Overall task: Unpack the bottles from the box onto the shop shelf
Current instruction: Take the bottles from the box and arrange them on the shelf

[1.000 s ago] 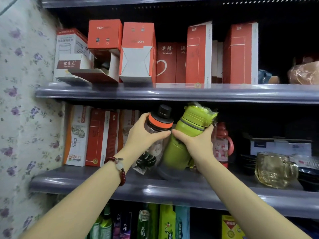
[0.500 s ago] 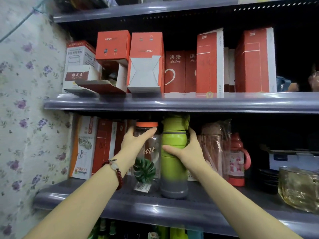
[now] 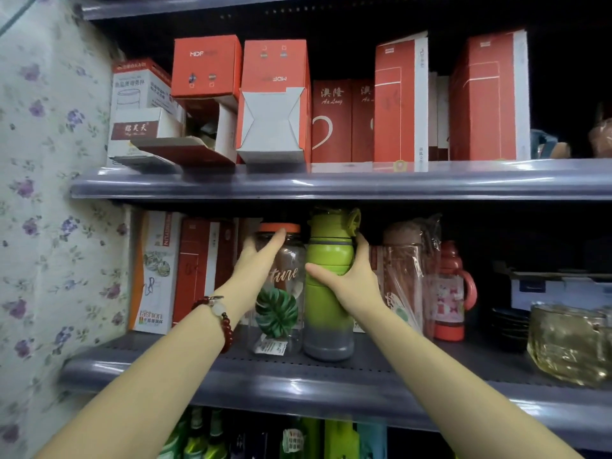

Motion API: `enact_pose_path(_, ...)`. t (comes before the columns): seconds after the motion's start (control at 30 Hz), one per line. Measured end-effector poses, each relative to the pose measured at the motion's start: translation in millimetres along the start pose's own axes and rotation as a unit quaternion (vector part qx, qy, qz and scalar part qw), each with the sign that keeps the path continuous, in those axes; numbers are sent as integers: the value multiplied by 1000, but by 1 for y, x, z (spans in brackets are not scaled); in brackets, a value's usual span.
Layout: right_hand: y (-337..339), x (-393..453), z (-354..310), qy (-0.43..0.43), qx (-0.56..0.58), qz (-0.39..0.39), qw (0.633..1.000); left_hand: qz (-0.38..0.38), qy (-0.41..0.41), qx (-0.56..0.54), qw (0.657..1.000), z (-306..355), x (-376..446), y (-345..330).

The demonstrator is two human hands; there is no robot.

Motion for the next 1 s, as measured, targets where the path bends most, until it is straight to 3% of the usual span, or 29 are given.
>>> enact_pose_path(0.17,4,-4,-2,-28,-14,-5,1000,-37,-9,36,999,-12,-16,15)
enact_pose_path(0.27,13,-15,-6,-35,-78,14,996,-41,-17,68,997,-14,-26,28)
enact_pose_path(0.5,3,-73,-63,142,-262,39,954,-22,-100,275,956,14,-64,67)
enact_pose_path(0.6,-34,-97,-75,189,-247,-48,949,-23,-108,330,938,20,-91,86)
enact_pose_path(0.77,-108,-143,-83,225,-212,-178,934,-25,-100,480,871,19,-148,125)
enact_pose_path(1.0,-222,-266,-85,259,-161,-373,876,0,49,611,790,-22,-258,229)
Point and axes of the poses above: each hand's wrist, its own x-axis towards the middle knuckle, its own y-axis out of the back of the hand, z = x × y, the point moved 10 cm from there along x, towards the middle knuckle, and after that the axes turned 6 degrees about -x, right-handed, at the moved point
